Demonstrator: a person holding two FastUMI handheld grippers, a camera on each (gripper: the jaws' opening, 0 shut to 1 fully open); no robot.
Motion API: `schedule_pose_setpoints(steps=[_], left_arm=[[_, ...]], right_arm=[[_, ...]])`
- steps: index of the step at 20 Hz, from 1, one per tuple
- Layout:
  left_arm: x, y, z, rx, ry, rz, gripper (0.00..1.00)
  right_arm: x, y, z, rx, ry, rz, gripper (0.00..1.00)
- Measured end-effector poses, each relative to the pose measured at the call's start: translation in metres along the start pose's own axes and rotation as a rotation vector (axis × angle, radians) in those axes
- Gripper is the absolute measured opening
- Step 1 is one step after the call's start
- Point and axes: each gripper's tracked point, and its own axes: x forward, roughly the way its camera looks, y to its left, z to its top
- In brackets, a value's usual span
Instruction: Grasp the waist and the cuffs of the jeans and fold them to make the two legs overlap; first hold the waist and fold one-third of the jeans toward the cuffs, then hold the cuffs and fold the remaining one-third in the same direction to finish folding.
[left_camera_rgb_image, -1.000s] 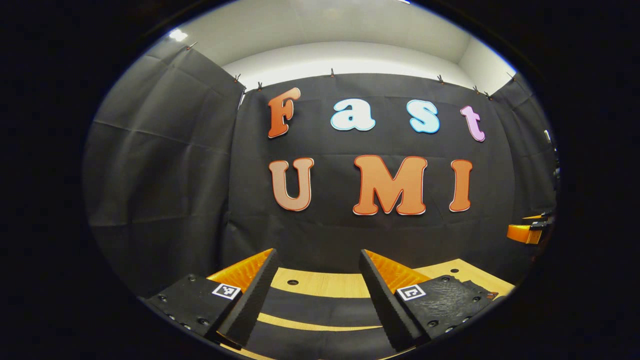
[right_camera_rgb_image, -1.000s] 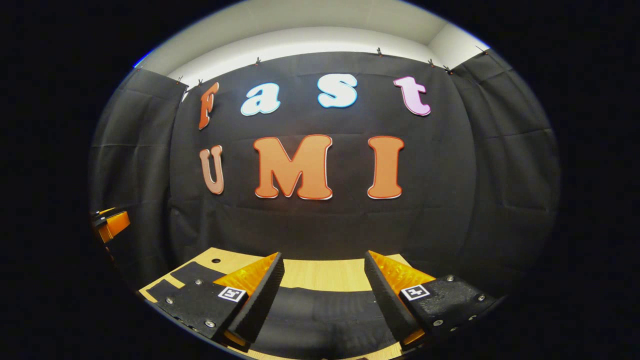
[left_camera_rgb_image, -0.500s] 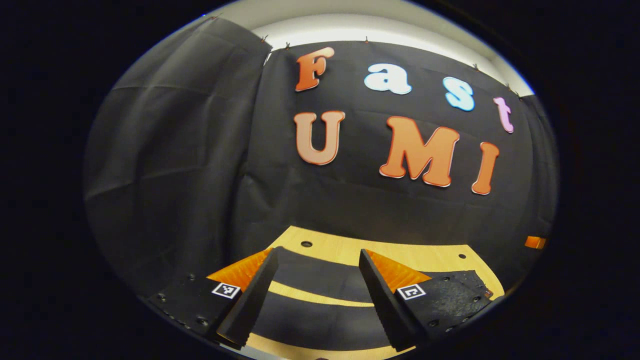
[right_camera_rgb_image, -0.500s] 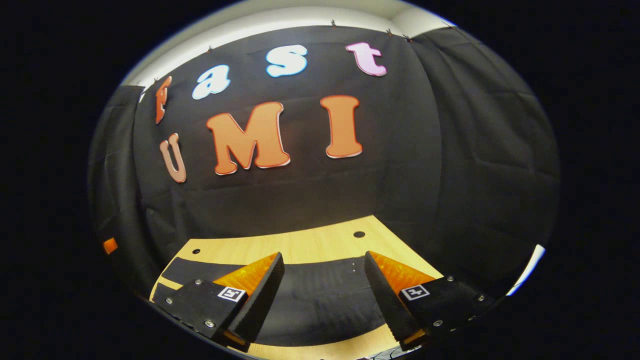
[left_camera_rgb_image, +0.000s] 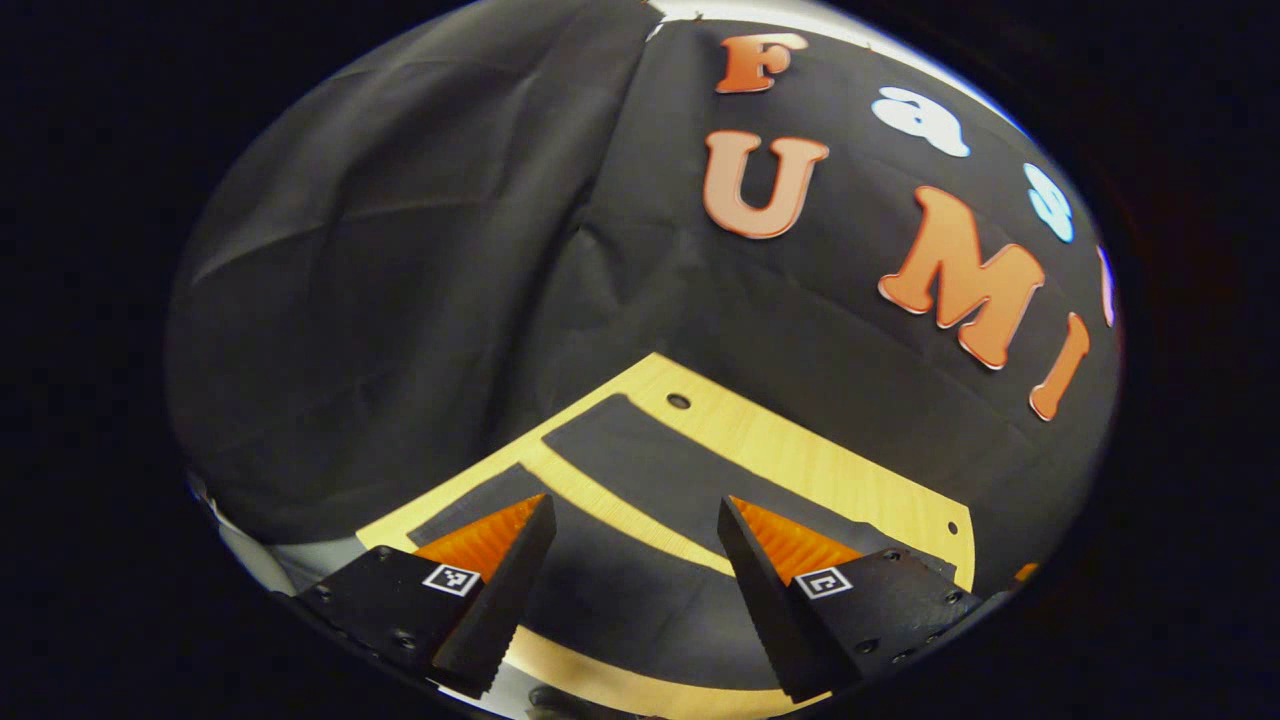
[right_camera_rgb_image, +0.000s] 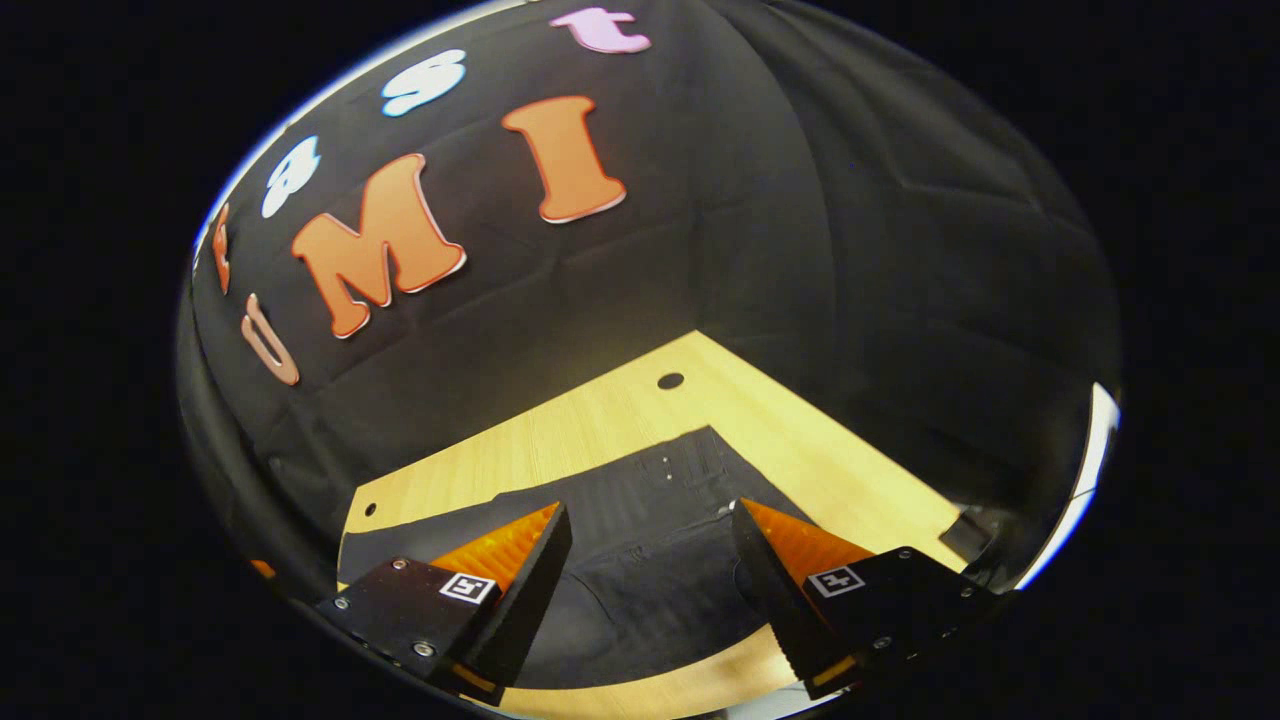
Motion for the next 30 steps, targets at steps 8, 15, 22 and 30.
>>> schedule_pose_setpoints(steps=[8, 15, 22, 30], left_arm=[[0.039, 0.032, -0.057, -0.151, 0.275, 0.16, 0.98], [0.042, 0.053, -0.078, -0.342, 0.437, 0.244, 0.98], [0.056, 0.072, -0.095, -0.458, 0.582, 0.283, 0.98], [0.068, 0.117, -0.102, -0.546, 0.635, 0.361, 0.97]], right_arm=[[0.051, -0.05, -0.058, 0.135, 0.244, -0.049, 0.98], [0.066, -0.08, -0.096, 0.251, 0.388, -0.142, 0.96], [0.077, -0.109, -0.137, 0.335, 0.54, -0.295, 0.96], [0.088, -0.13, -0.149, 0.412, 0.568, -0.397, 0.9]])
